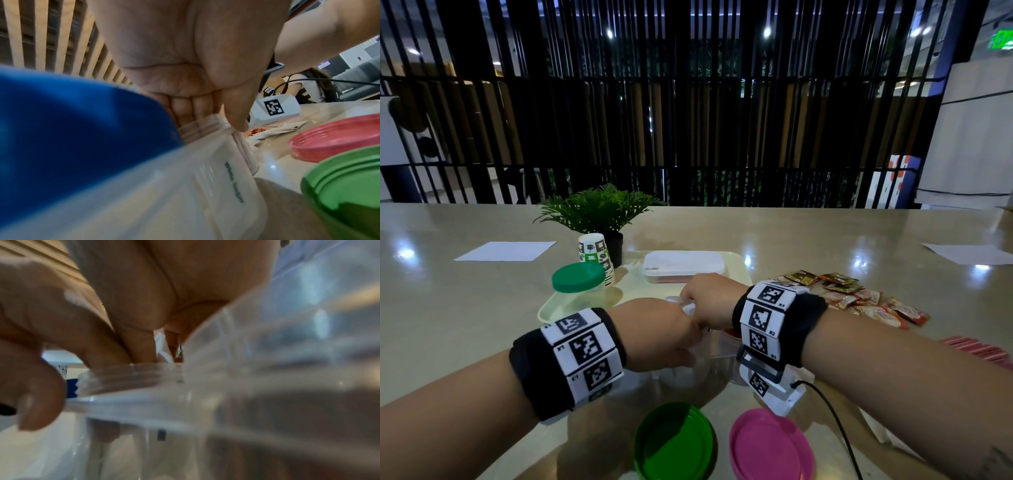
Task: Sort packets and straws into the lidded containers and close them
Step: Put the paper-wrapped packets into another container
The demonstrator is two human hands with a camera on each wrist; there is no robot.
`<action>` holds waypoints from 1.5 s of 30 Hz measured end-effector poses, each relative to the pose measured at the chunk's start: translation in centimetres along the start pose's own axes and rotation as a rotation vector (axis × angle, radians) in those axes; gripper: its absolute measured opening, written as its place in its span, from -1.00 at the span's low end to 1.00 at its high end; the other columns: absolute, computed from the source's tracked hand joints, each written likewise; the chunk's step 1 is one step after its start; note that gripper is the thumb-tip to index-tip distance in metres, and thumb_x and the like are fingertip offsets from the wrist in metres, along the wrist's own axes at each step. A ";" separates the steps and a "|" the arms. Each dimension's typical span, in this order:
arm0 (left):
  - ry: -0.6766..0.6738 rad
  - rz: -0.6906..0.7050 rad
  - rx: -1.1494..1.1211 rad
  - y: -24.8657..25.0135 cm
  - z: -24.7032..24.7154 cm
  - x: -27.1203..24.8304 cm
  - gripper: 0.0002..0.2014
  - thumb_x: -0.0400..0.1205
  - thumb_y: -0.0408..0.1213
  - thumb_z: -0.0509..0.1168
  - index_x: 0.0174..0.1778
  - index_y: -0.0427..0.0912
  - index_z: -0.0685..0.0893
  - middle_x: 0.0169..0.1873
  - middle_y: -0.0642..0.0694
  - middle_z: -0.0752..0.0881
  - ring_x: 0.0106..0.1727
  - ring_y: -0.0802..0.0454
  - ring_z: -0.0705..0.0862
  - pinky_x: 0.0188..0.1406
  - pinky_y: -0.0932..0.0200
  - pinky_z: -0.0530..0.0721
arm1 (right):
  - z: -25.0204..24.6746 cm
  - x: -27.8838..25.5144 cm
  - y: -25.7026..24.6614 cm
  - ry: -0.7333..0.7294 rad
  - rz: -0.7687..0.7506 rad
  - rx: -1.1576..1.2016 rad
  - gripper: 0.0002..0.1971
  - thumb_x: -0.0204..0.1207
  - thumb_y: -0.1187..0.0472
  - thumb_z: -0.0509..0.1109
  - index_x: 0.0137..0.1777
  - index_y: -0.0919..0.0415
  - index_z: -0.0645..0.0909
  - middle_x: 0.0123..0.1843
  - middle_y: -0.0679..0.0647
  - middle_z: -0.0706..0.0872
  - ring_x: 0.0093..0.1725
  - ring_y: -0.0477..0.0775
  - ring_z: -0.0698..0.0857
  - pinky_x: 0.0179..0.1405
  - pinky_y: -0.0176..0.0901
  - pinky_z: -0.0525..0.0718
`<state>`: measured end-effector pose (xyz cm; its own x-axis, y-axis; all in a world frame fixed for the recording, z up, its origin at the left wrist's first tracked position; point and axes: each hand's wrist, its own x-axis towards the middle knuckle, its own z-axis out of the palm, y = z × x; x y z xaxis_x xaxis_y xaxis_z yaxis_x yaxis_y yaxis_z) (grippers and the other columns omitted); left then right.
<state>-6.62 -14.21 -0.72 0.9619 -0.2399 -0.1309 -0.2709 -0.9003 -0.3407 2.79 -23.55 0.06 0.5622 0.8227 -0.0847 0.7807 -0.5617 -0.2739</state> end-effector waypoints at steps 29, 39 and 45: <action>-0.086 -0.066 -0.231 -2.6 -0.9 1.2 -0.66 0.71 -0.26 0.19 0.32 0.15 0.70 0.25 0.07 0.71 0.20 -0.01 0.65 0.09 0.22 0.50 | -0.7 -1.0 1.2 0.007 -0.053 -0.065 -0.91 0.51 0.21 0.45 -0.05 0.17 0.76 -0.21 0.02 0.67 -0.15 0.03 0.61 -0.21 -0.21 0.51; -0.081 -0.050 -0.316 -2.7 -0.6 1.3 -0.49 0.70 0.13 0.17 0.53 0.01 0.48 0.47 -0.03 0.50 0.44 0.00 0.51 0.47 0.02 0.43 | -2.2 -2.0 2.1 -0.054 -0.009 -0.059 -0.74 0.67 0.20 0.21 0.22 0.10 0.69 0.22 0.00 0.67 0.08 -0.02 0.57 0.06 -0.19 0.50; -0.246 -0.081 -0.313 -2.0 0.2 1.8 -0.28 0.59 0.23 0.28 0.64 0.07 0.29 0.52 0.03 0.48 0.45 0.01 0.50 0.46 -0.01 0.46 | -3.7 -4.2 5.1 -0.062 0.069 0.007 -0.49 0.52 -0.11 0.42 0.46 -0.10 0.47 0.43 -0.09 0.51 0.37 -0.02 0.52 0.31 -0.12 0.49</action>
<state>-4.38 -12.74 -0.48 0.9321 -0.1035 -0.3470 -0.1338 -0.9889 -0.0644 5.46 -30.19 2.57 0.5964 0.7861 -0.1624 0.7389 -0.6167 -0.2716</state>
